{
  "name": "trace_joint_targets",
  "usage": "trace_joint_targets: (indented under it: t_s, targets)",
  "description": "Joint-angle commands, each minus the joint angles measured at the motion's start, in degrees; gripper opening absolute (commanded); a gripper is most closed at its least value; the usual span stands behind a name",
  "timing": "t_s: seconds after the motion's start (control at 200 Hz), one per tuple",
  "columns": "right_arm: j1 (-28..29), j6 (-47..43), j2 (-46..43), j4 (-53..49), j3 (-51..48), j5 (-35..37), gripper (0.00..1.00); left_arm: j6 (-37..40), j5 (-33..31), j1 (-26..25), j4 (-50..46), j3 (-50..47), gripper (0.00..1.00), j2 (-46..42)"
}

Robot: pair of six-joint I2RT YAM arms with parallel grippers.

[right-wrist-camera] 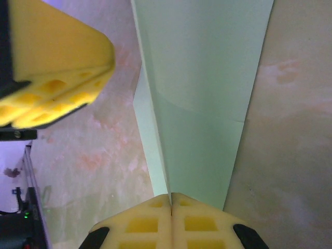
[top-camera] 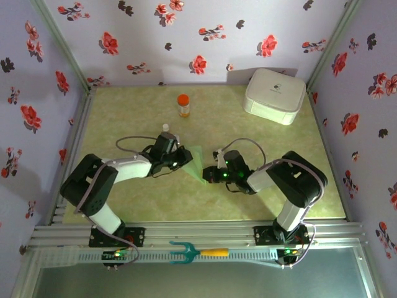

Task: Fold a paper plane with a square sheet of paper (pick it up from the middle)
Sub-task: Fourth fold the wing at the center of the table.

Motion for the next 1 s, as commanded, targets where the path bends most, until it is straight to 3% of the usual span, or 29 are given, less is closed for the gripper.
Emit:
trace_joint_targets:
  t_s: [0.0,0.995]
  targets:
    - [-1.03,3.05,1.66,4.39,-0.75,-3.31,0.01,-0.01,1.40,-0.07,1.55,-0.21,0.09,1.67]
    - [-4.89,9.09,6.71,5.16,0.62,-9.46,0.01,-0.17,3.39,-1.14,6.85,0.59,0.08,5.49]
